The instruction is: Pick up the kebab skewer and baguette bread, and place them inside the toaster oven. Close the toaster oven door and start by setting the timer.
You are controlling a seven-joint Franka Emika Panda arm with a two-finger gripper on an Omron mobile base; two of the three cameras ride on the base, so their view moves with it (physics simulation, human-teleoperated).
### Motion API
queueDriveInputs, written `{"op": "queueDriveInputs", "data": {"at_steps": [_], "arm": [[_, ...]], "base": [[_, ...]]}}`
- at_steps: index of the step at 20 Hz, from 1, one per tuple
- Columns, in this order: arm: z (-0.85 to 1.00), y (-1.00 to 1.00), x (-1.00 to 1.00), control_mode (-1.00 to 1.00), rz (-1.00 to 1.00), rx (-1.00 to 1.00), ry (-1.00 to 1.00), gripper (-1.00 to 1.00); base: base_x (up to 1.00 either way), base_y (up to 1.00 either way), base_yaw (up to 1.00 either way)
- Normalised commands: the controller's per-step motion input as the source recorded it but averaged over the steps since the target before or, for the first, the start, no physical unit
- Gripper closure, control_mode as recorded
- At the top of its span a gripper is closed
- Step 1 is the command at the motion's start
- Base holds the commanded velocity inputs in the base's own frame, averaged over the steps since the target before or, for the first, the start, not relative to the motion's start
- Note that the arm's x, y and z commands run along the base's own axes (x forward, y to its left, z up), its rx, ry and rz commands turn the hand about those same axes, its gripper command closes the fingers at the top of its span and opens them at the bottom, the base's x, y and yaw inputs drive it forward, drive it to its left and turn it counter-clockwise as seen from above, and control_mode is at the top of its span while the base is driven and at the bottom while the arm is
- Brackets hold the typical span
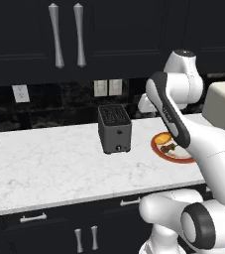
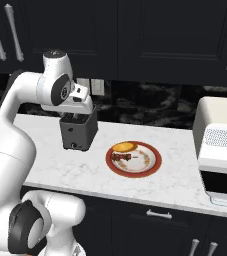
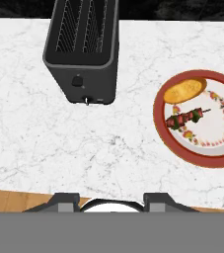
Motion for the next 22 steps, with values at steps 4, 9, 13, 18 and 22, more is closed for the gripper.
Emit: {"op": "queueDriveInputs", "data": {"at_steps": [4,9,13,18,22], "arm": [[0.0,0.0,0.0,1.0,0.0,0.0,0.0,-1.0],[0.0,0.0,0.0,1.0,0.0,0.0,0.0,-1.0],[0.0,0.0,0.0,1.0,0.0,0.0,0.0,-1.0],[0.0,0.0,0.0,1.0,0.0,0.0,0.0,-1.0],[0.0,0.0,0.0,1.0,0.0,0.0,0.0,-1.0]], "base": [[0.0,0.0,0.0],[0.0,0.0,0.0],[0.0,-0.03,0.0],[0.0,-0.7,0.0],[0.0,-0.94,0.0]]}}
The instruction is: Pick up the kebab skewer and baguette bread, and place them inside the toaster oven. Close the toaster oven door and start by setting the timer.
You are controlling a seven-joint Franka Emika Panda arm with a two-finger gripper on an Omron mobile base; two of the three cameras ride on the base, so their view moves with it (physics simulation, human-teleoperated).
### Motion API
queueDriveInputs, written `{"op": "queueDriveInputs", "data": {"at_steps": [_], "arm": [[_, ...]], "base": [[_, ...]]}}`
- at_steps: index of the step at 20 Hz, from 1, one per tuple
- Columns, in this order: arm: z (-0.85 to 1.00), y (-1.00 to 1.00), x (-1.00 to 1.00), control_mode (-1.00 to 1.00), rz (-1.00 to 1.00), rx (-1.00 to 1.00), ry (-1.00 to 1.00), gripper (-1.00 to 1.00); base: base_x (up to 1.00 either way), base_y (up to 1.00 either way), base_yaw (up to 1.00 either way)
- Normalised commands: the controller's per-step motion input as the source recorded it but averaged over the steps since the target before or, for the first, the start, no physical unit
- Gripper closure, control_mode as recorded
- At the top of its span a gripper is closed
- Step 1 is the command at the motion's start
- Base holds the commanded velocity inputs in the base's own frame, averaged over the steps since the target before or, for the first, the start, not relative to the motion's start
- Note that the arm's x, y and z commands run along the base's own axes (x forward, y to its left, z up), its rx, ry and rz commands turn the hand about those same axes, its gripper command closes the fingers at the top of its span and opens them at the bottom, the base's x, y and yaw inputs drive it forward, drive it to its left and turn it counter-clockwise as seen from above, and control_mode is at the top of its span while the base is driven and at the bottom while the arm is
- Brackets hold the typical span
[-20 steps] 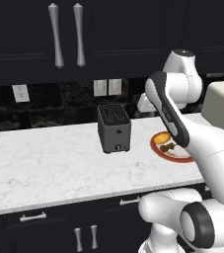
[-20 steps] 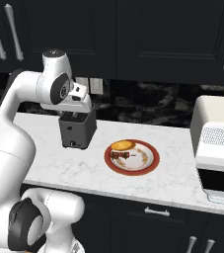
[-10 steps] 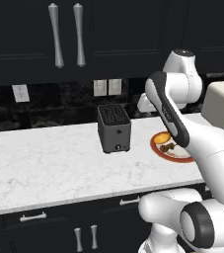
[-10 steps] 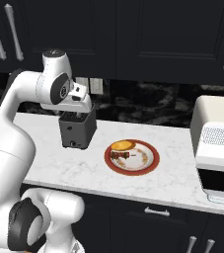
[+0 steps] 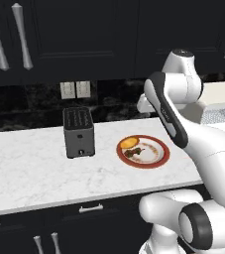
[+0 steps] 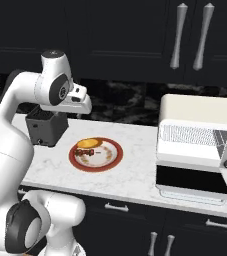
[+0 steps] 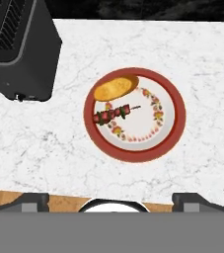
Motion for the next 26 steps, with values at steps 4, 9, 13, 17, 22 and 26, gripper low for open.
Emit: {"op": "queueDriveInputs", "data": {"at_steps": [4,9,13,17,22,26], "arm": [[0.0,0.0,0.0,1.0,0.0,0.0,0.0,-1.0],[0.0,0.0,0.0,1.0,0.0,0.0,0.0,-1.0],[0.0,0.0,0.0,1.0,0.0,0.0,0.0,-1.0],[0.0,0.0,0.0,1.0,0.0,0.0,0.0,-1.0],[0.0,0.0,0.0,1.0,0.0,0.0,0.0,-1.0],[0.0,0.0,0.0,1.0,0.0,0.0,0.0,-1.0]], "base": [[0.0,-0.81,0.0],[0.02,-0.57,0.0],[0.01,-0.09,0.0],[0.0,0.0,0.0],[0.0,0.0,0.0],[0.0,0.0,0.0]]}}
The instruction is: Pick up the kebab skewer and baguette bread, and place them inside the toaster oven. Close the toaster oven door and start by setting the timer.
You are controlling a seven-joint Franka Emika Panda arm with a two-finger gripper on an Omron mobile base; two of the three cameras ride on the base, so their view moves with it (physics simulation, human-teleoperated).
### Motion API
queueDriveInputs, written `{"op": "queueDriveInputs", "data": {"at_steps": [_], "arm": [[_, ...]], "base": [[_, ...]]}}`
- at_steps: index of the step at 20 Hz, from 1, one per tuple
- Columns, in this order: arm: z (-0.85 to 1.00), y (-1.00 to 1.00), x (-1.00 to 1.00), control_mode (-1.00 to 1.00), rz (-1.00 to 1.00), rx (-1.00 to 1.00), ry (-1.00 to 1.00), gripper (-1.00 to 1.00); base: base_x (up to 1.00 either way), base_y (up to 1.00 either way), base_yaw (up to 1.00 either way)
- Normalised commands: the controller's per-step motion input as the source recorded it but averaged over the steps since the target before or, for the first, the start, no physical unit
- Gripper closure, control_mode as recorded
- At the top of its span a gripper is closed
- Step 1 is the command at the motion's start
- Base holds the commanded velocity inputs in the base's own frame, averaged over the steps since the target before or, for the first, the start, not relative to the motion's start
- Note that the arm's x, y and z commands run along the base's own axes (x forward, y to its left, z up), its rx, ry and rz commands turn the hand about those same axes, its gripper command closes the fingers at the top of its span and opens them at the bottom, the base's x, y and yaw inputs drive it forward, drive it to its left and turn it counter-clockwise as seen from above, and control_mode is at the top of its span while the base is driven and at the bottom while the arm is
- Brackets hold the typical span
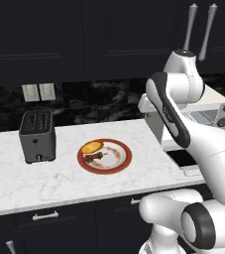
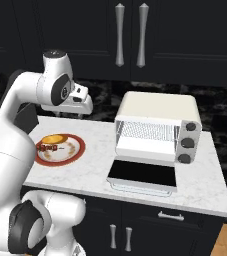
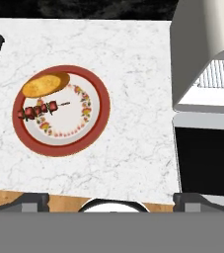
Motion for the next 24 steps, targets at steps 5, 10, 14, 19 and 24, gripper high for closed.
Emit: {"op": "queueDriveInputs", "data": {"at_steps": [5,10,14,19,24], "arm": [[0.0,0.0,0.0,-1.0,0.0,0.0,0.0,-1.0],[0.0,0.0,0.0,-1.0,0.0,0.0,0.0,-1.0],[-0.2,-0.18,-0.14,-1.0,0.01,-0.01,0.0,-1.0],[-0.53,-0.79,-0.63,-1.0,0.19,0.03,-0.44,-1.0],[-0.61,-1.0,-0.22,-1.0,0.19,0.02,-0.45,-1.0]], "base": [[0.0,0.0,0.0],[0.0,0.0,0.0],[0.0,0.0,0.0],[0.0,0.0,0.0],[0.0,0.0,0.0]]}}
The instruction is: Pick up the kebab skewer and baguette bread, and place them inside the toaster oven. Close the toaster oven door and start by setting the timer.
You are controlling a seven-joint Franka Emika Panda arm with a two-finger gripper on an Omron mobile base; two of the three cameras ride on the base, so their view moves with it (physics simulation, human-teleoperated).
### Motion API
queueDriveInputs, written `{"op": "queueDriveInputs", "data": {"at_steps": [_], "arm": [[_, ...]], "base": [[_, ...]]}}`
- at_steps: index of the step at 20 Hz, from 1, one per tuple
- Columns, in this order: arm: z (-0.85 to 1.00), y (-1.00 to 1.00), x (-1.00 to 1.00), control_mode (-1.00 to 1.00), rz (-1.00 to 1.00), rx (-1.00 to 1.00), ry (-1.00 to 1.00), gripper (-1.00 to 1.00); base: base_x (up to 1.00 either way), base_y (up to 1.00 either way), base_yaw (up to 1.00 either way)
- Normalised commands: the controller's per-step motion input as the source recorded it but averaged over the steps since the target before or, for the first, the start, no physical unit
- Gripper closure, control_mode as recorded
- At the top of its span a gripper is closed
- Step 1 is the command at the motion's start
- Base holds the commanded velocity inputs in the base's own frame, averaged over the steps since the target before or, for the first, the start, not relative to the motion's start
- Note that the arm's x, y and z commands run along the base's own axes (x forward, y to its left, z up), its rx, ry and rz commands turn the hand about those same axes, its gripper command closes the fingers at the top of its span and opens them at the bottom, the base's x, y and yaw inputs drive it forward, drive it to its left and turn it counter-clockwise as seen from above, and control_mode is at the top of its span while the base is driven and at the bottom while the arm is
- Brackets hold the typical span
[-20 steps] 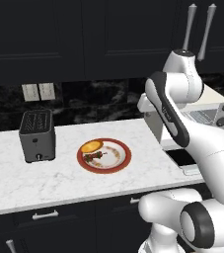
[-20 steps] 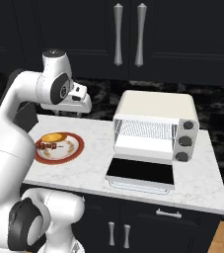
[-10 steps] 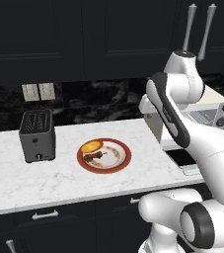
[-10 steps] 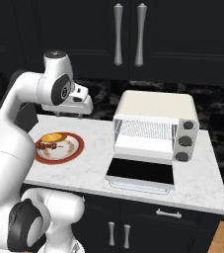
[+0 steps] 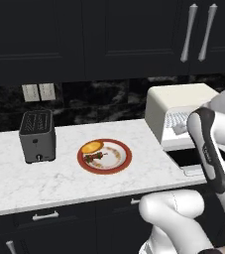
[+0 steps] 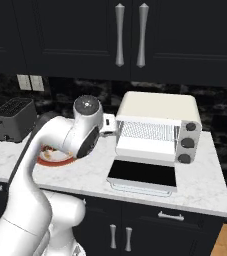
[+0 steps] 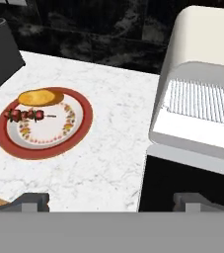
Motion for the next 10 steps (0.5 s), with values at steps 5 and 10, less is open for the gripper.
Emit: {"op": "queueDriveInputs", "data": {"at_steps": [5,10], "arm": [[-0.31,-0.99,0.11,-1.0,0.11,0.03,-0.28,-1.0],[-0.15,-0.83,0.41,-1.0,0.05,0.02,-0.12,-1.0]], "base": [[0.0,0.0,0.0],[0.0,0.0,0.0]]}}
